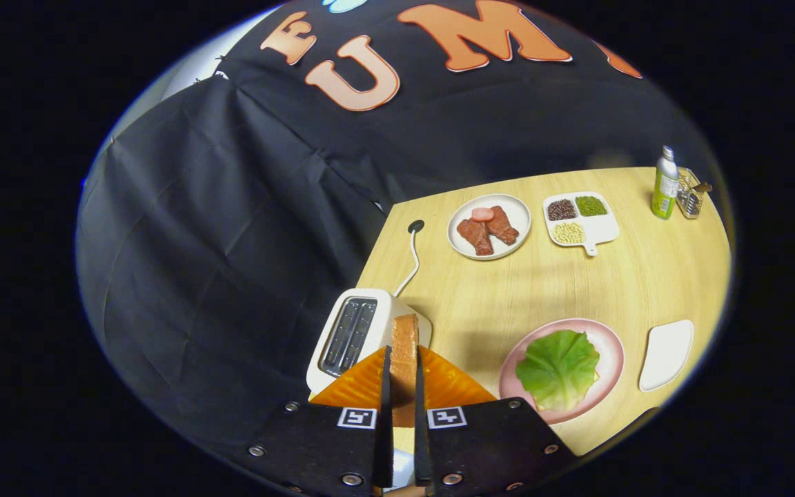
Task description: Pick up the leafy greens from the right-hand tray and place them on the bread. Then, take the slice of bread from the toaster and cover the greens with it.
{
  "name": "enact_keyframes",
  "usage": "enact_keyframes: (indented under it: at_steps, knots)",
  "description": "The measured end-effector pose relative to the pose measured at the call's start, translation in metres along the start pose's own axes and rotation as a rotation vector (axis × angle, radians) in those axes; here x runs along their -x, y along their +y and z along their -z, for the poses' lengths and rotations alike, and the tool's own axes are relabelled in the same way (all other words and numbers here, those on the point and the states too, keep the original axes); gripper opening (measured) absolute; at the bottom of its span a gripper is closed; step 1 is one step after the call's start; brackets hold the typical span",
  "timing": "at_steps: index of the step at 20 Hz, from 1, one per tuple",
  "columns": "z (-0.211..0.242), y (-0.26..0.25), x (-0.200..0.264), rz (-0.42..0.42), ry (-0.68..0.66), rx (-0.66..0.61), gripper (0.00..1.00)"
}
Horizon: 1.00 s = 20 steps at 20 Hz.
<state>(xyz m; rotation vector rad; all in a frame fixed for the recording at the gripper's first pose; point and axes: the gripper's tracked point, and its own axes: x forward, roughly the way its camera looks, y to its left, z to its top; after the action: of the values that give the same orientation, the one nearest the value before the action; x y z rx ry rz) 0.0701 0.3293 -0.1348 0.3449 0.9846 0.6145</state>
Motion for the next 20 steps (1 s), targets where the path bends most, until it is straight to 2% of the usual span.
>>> enact_keyframes:
  at_steps: [11,20]
  knots:
    - [0.026,-0.078,0.0,0.002,-0.001,-0.024,0.12]
    - [0.057,-0.131,-0.02,0.002,0.099,0.006,0.12]
